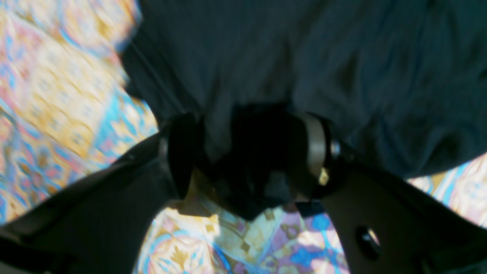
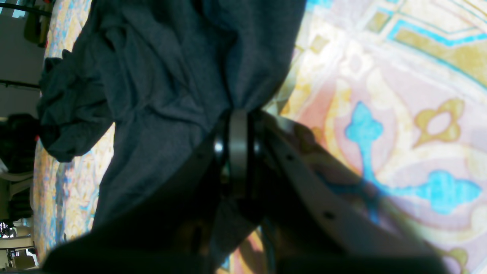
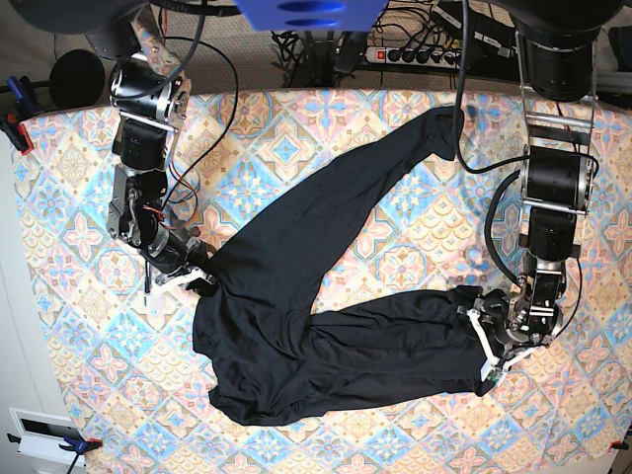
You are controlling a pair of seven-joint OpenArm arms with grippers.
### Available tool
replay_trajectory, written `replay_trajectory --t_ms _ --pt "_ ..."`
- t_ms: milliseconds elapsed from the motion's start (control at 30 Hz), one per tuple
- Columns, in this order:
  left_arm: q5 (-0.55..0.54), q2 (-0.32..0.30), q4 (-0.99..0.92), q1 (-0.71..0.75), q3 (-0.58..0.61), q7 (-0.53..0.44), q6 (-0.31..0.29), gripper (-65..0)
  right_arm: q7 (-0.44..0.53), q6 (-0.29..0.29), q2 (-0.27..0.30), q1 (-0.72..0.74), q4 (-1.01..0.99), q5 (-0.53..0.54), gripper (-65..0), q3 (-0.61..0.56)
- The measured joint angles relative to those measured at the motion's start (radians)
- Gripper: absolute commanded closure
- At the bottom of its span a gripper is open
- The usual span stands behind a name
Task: Layout the t-shirt on the table in an organized manner, then fold the t-shirt properly
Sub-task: 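Grasp the shirt hem with the left gripper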
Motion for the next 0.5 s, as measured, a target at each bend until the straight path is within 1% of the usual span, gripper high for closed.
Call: replay_trajectory --t_ms 400,500 --pt "0.003 -0.002 0.000 0.005 0.000 -0.008 0.000 -34.8 0.000 0.000 0.000 0.000 0.000 0.000 0.0 0.000" --pt "0.082 0.001 0.000 0.011 0.002 -0.047 0.000 -34.7 0.000 0.000 0.000 0.000 0.000 0.000 0.0 0.000"
